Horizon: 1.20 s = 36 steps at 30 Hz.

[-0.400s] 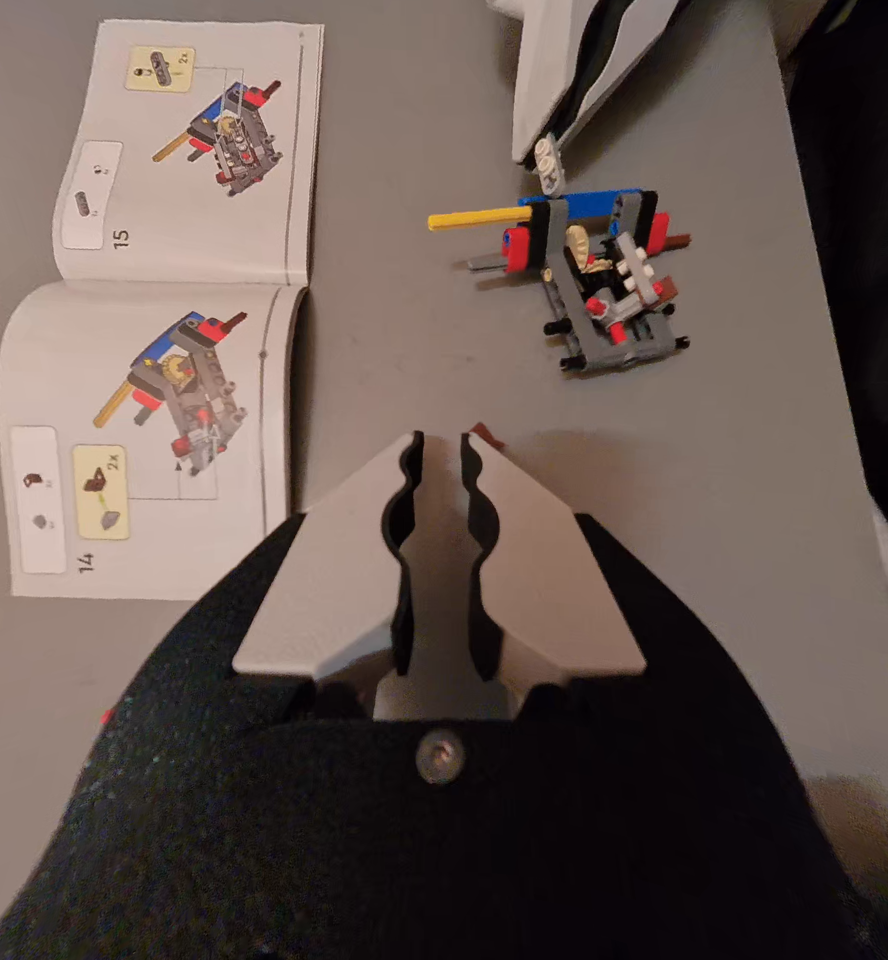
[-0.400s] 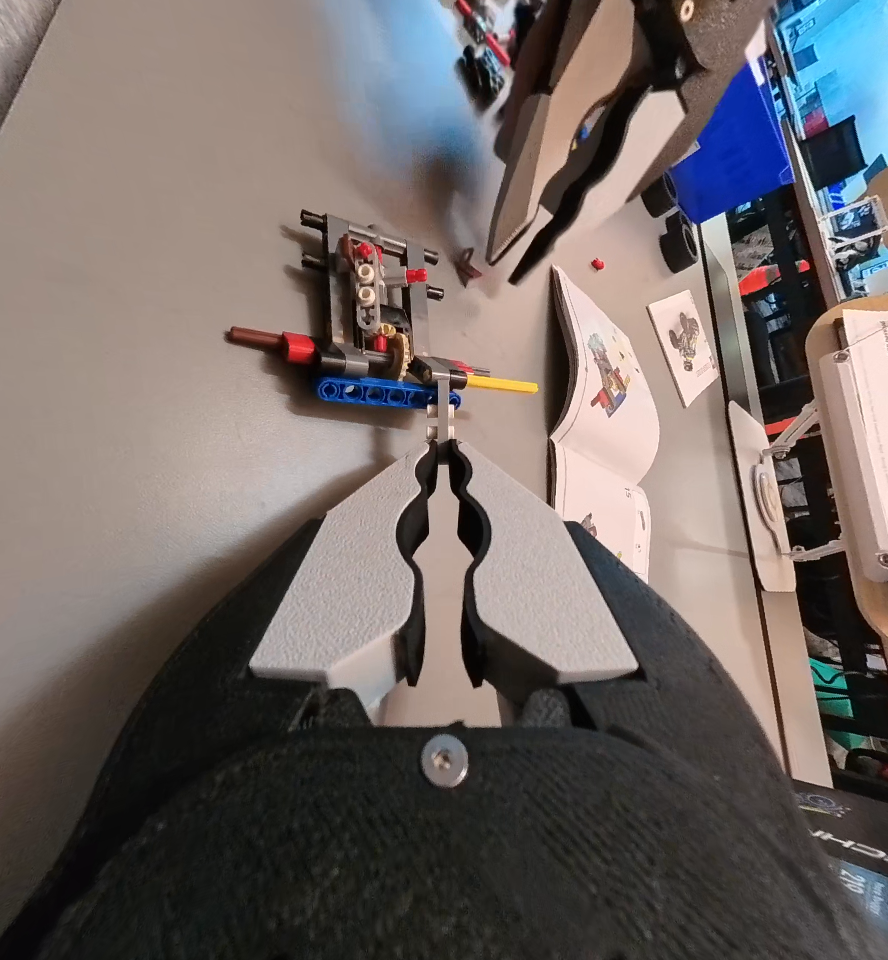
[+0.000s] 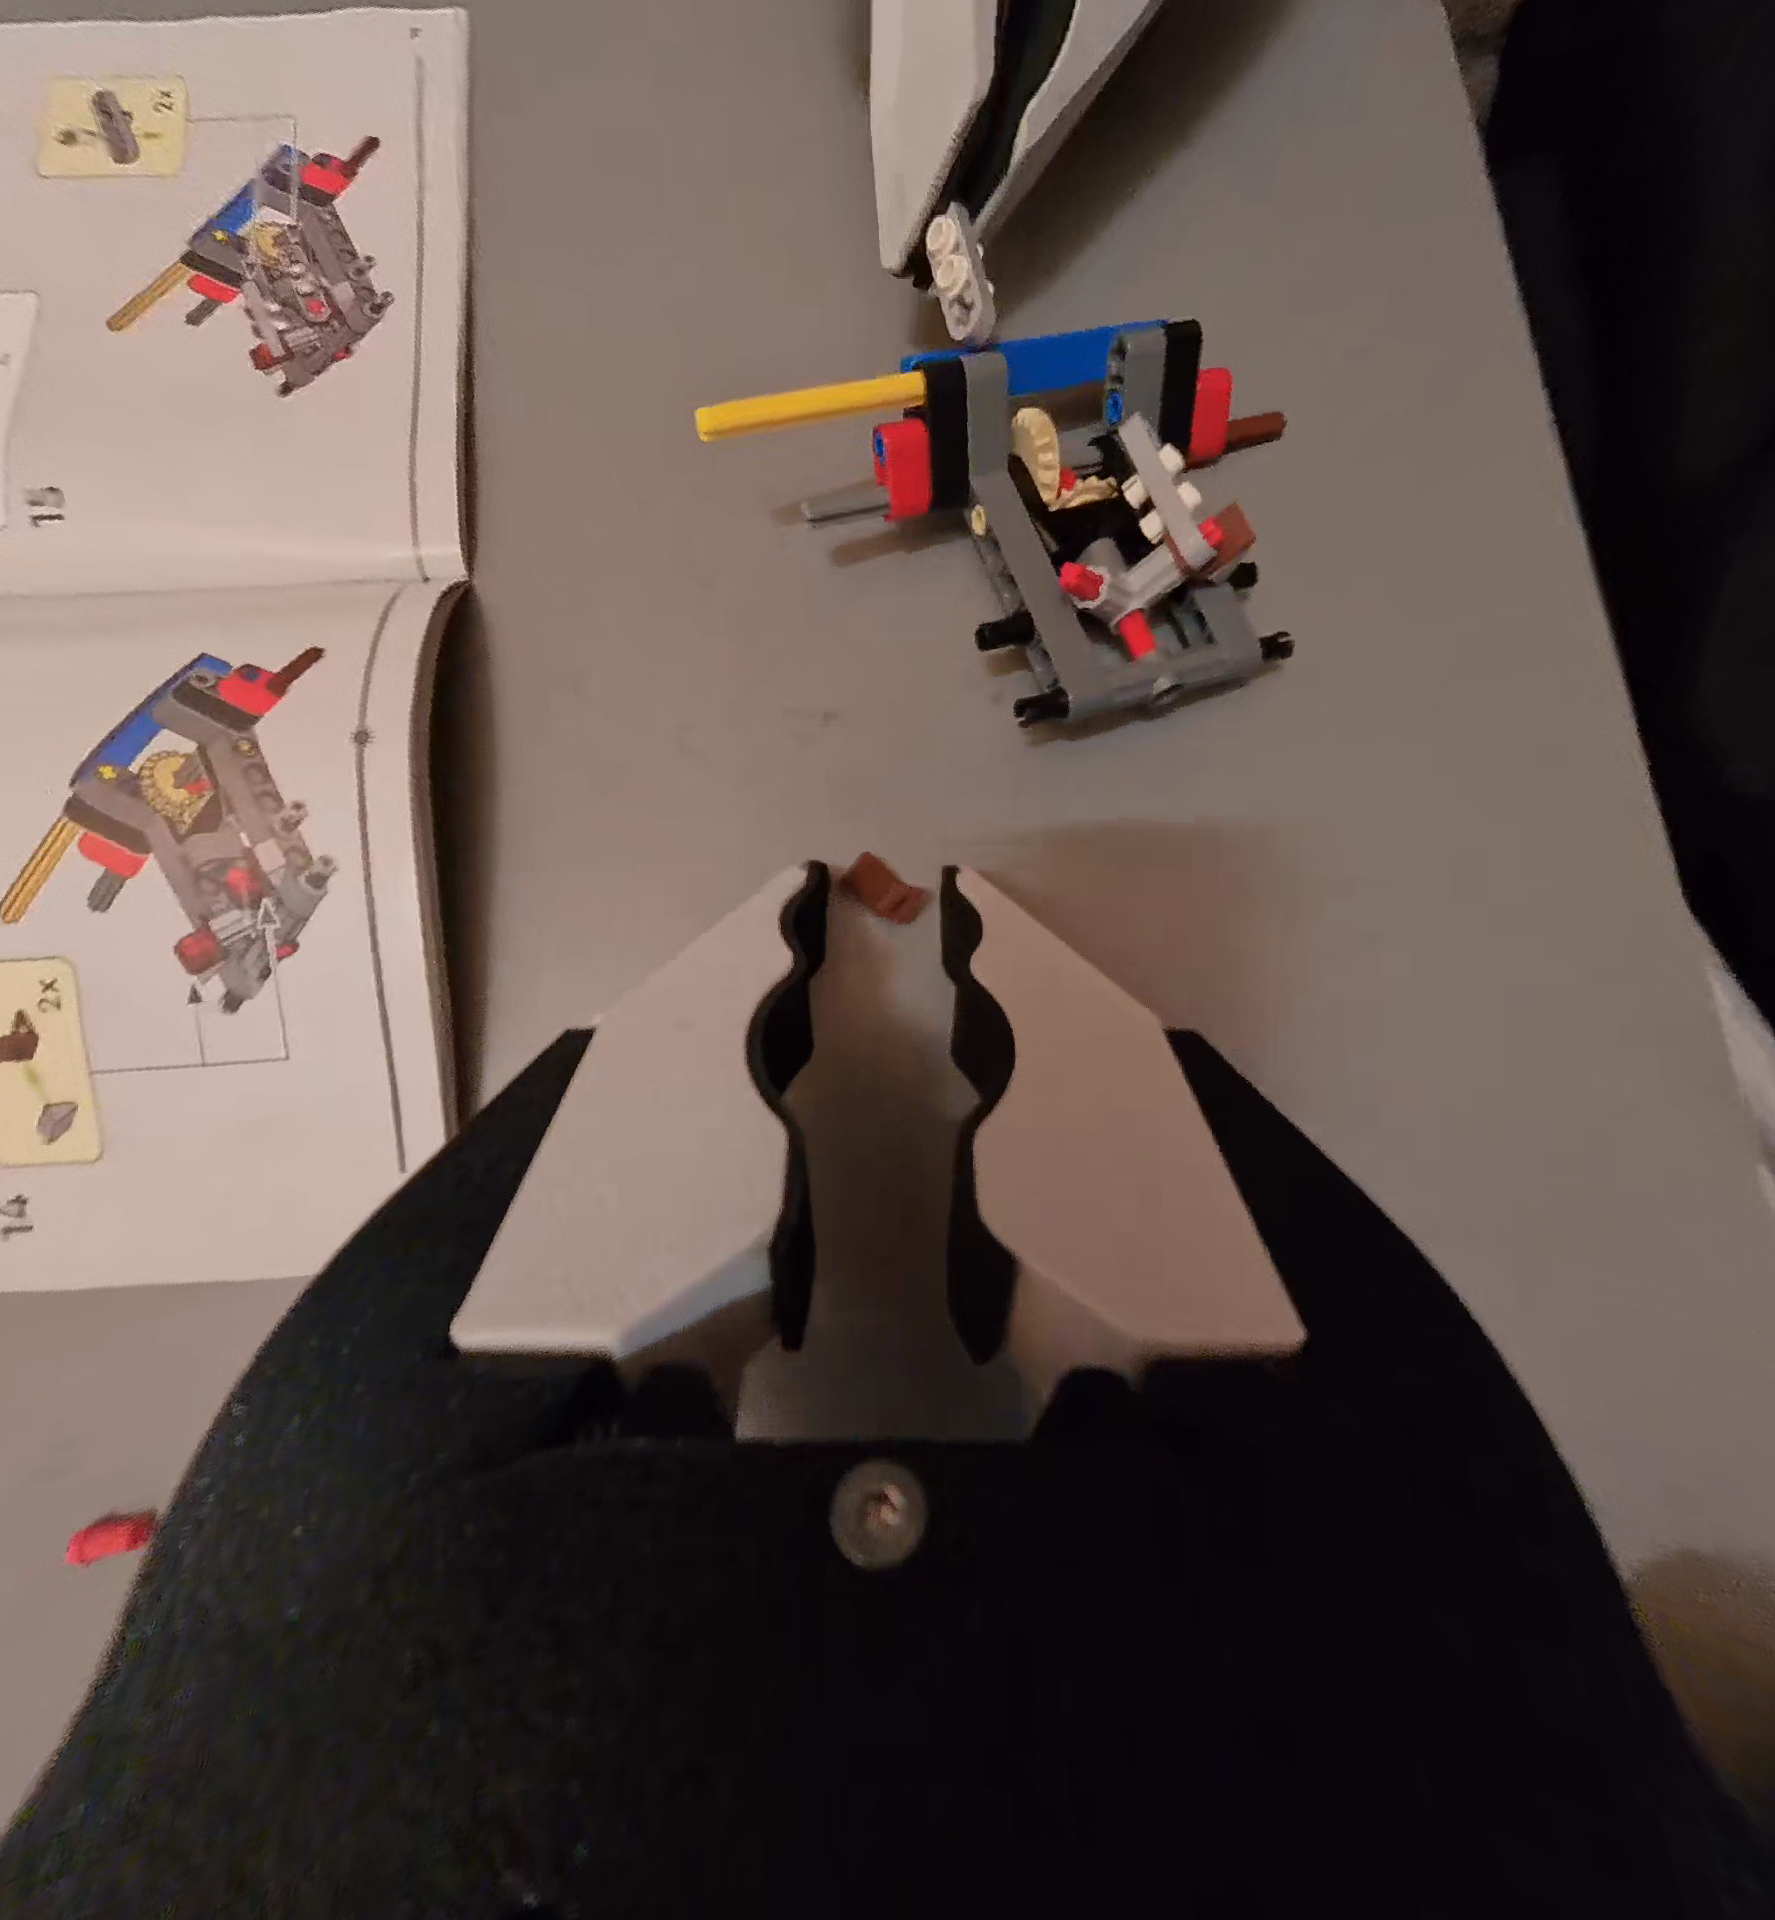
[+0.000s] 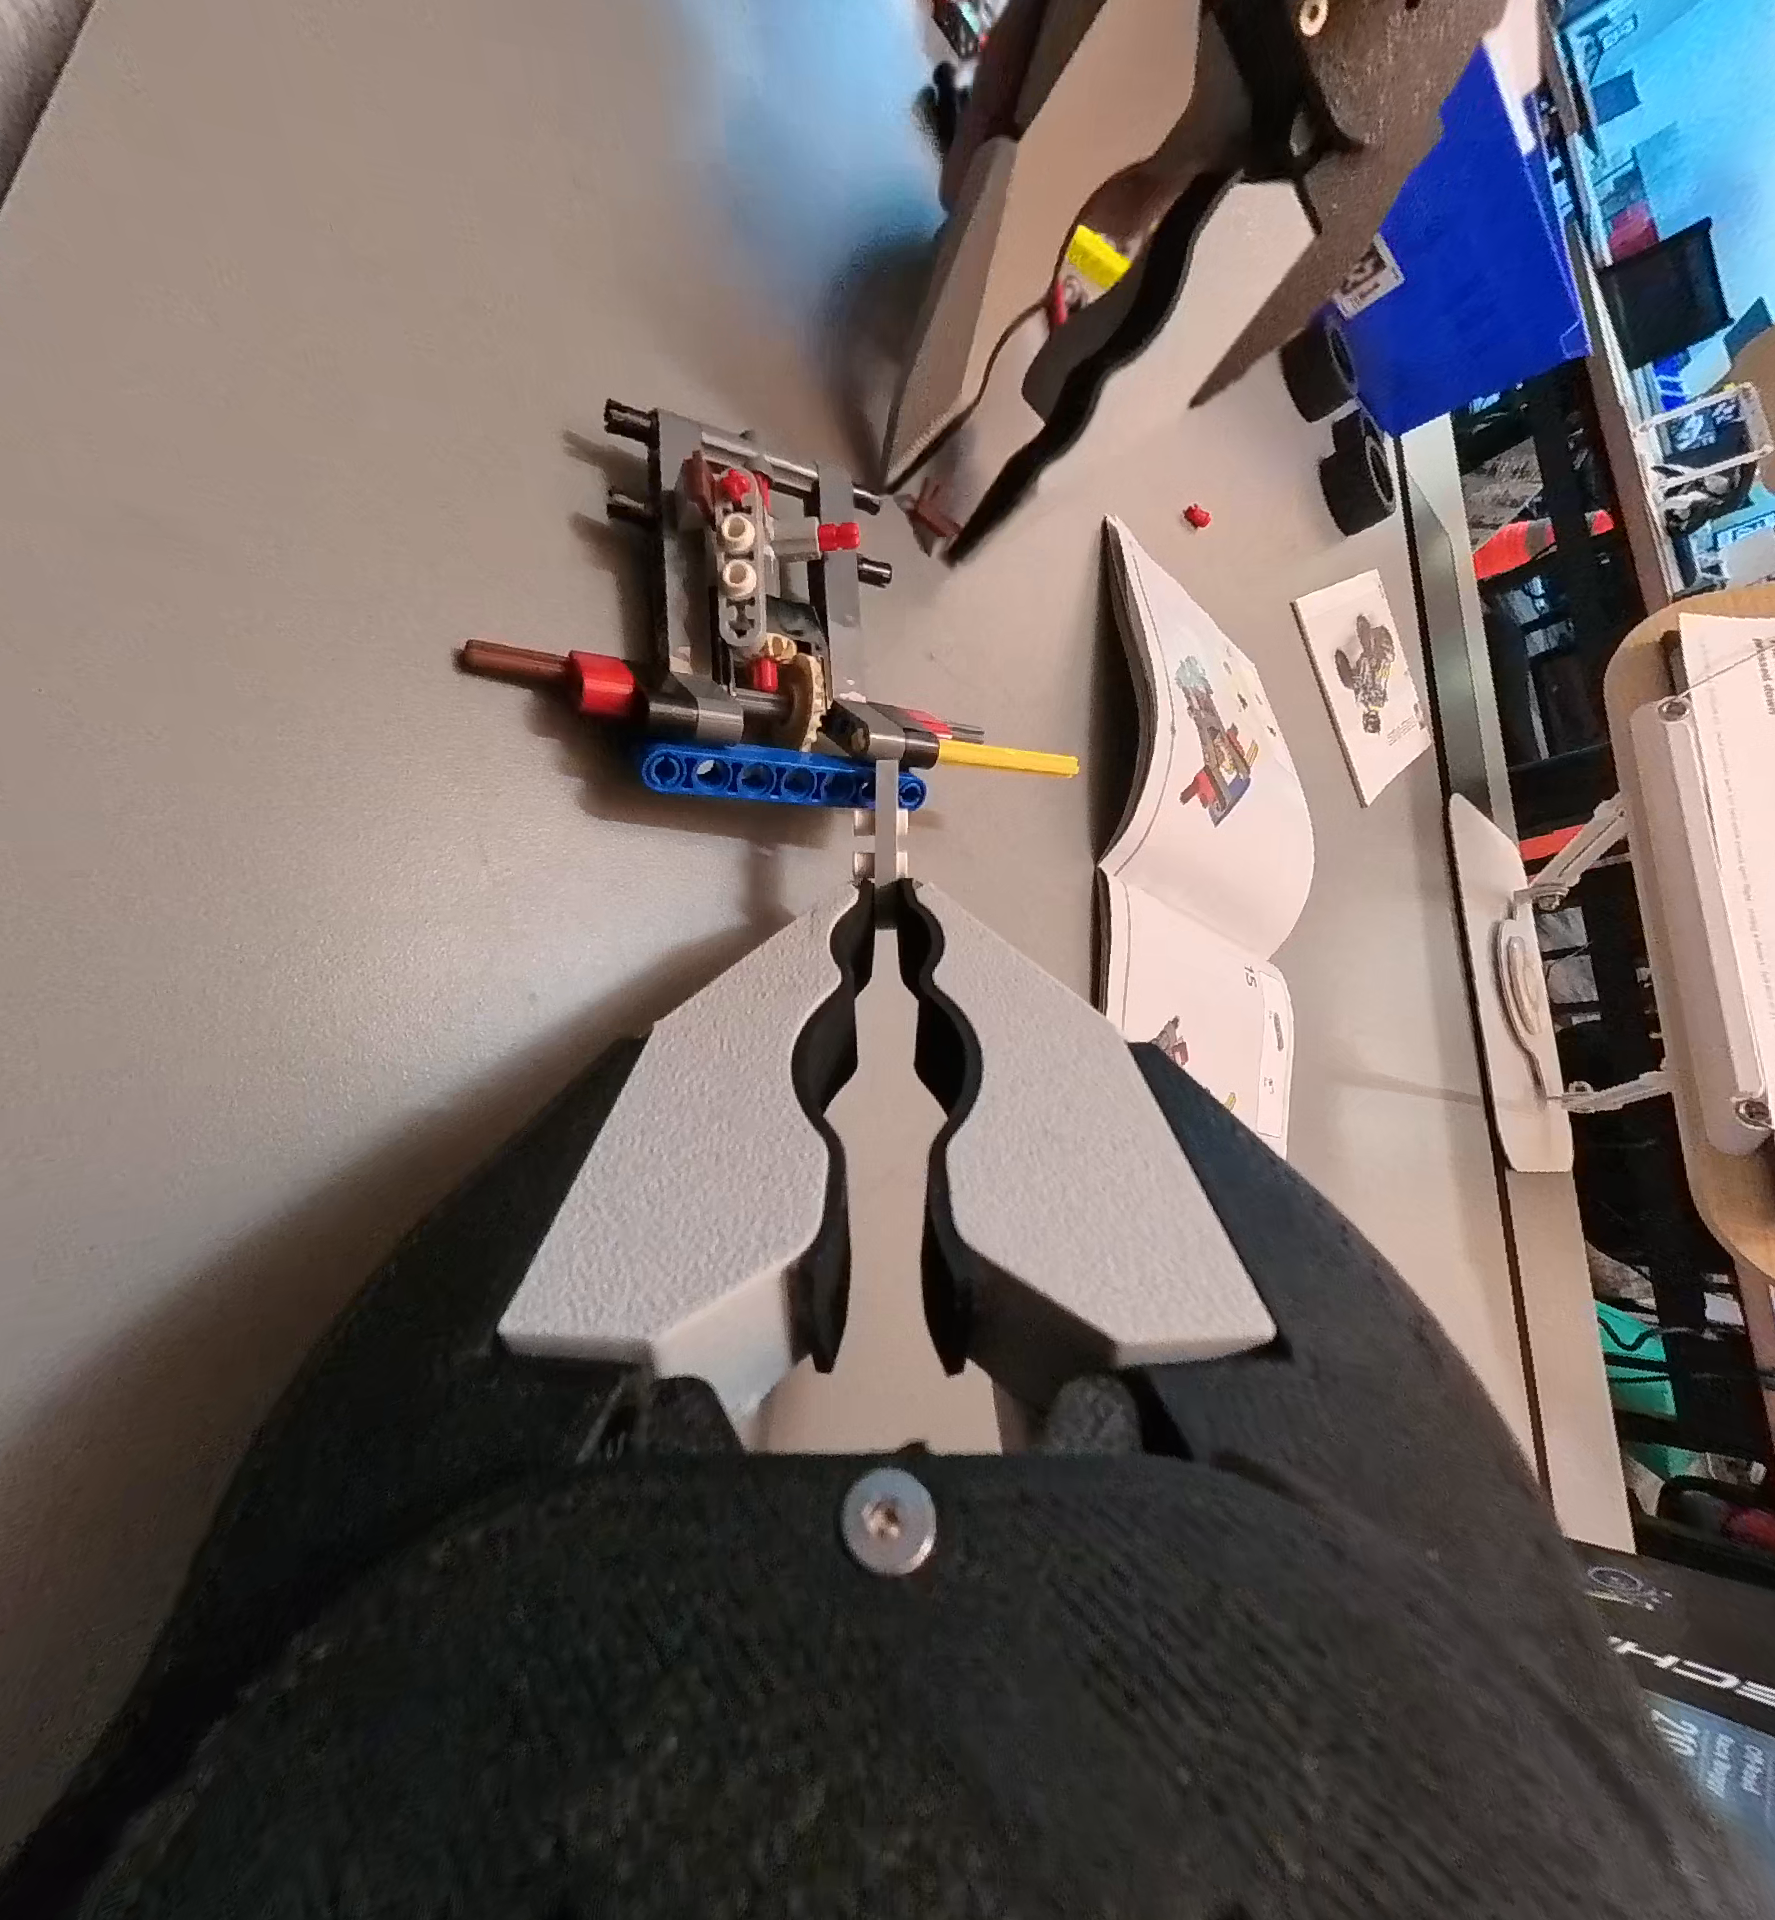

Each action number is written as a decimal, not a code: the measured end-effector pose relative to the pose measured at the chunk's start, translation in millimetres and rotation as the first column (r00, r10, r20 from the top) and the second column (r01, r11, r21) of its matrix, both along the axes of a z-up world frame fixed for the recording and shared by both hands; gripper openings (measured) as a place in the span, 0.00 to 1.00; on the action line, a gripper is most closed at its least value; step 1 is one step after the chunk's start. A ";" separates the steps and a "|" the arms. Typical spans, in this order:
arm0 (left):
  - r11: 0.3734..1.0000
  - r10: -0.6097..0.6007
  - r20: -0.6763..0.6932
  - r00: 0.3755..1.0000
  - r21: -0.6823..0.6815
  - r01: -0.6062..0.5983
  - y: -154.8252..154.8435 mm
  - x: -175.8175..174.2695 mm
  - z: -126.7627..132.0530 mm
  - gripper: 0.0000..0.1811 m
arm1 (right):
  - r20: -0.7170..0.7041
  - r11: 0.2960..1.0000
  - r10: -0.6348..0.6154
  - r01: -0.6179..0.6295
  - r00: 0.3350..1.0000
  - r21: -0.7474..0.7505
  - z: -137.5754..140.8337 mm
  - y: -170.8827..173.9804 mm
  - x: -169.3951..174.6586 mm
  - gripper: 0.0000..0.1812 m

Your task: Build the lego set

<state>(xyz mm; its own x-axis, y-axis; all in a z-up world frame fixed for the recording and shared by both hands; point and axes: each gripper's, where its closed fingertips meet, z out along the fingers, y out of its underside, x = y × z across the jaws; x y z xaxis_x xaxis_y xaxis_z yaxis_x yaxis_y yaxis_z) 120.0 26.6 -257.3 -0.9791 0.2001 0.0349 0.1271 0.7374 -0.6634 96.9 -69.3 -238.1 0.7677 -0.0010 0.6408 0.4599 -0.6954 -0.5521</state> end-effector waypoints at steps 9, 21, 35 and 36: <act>0.974 0.215 0.265 0.940 -0.130 -0.186 -7.5 -0.8 2.9 0.09 | 0.003 1.000 -0.004 0.004 1.000 -0.002 -0.9 -1.6 1.5 0.01; 0.944 0.315 0.248 0.916 -0.184 -0.275 12.9 21.6 18.7 0.12 | 0.019 1.000 -0.002 0.002 1.000 -0.016 -0.1 -0.7 0.4 0.01; 0.886 0.457 0.117 0.882 -0.145 -0.441 8.0 24.6 16.1 0.12 | 0.024 1.000 -0.006 0.006 1.000 -0.023 -0.5 -1.9 1.5 0.01; 0.855 0.509 0.054 0.859 -0.146 -0.497 7.0 26.2 19.0 0.12 | 0.025 1.000 -0.006 0.006 1.000 -0.025 -0.7 -1.9 1.4 0.01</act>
